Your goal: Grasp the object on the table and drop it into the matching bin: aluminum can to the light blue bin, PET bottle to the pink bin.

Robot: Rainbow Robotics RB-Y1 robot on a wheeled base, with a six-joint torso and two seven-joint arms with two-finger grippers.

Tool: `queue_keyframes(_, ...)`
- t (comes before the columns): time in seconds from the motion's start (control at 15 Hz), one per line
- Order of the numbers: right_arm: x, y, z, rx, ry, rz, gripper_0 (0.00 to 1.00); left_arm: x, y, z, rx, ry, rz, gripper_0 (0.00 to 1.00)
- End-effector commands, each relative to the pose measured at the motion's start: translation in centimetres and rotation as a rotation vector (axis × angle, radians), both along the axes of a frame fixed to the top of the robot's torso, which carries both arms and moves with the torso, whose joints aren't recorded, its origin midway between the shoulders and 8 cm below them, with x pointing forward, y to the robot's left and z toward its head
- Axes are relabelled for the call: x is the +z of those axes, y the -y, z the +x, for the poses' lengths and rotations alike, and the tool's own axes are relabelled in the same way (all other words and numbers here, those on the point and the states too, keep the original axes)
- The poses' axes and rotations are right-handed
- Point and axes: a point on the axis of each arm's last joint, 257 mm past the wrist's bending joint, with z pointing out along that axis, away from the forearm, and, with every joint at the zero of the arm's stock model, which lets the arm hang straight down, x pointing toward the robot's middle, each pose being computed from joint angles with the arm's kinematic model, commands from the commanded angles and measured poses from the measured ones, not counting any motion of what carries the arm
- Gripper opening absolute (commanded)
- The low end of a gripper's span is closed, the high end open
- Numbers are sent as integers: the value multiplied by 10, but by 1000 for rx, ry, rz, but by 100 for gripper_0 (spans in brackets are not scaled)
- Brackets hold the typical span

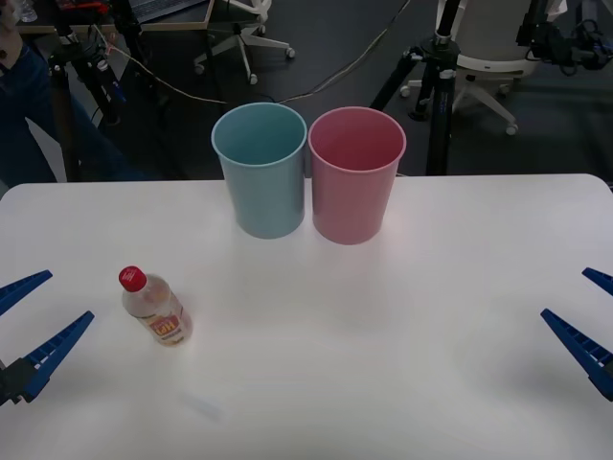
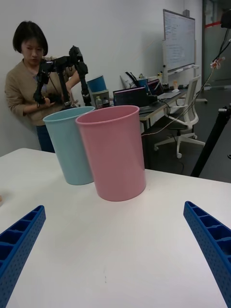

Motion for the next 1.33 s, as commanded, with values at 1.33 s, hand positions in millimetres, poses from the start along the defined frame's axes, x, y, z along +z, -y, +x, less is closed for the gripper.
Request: queue_keyframes(1.33, 0, 0, 0, 0, 0, 0, 100, -83, 7, -14, -30, 60, 166, 100)
